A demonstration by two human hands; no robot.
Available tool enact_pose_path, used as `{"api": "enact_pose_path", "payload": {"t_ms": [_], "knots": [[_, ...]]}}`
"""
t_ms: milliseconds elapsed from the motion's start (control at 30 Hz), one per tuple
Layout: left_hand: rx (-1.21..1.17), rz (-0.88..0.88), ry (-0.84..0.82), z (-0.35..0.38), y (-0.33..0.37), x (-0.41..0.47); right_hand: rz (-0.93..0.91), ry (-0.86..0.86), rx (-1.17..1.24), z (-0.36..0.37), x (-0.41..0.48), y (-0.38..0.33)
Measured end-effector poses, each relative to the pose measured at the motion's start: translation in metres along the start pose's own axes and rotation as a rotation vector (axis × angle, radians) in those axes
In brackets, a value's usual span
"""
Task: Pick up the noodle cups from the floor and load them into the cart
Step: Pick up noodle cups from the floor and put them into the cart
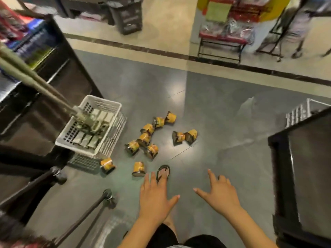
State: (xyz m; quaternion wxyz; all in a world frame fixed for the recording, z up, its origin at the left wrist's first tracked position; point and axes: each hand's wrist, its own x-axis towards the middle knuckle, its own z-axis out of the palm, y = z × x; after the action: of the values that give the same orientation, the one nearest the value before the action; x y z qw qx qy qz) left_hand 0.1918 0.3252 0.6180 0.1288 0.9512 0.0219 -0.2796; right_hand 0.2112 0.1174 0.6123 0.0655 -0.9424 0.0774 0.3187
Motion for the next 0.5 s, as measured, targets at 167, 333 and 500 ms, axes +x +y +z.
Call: {"api": "enact_pose_path", "payload": {"t_ms": [167, 333, 500], "knots": [[0.033, 0.091, -0.019, -0.043, -0.002, 0.088, 0.091, -0.009, 0.024, -0.041, 0.064, -0.016], [0.055, 0.150, -0.015, -0.083, -0.007, 0.174, 0.119, 0.037, 0.007, -0.078, 0.129, -0.033], [0.107, 0.189, -0.006, -0.098, 0.004, 0.250, 0.162, 0.046, 0.047, -0.097, 0.185, -0.036]]}}
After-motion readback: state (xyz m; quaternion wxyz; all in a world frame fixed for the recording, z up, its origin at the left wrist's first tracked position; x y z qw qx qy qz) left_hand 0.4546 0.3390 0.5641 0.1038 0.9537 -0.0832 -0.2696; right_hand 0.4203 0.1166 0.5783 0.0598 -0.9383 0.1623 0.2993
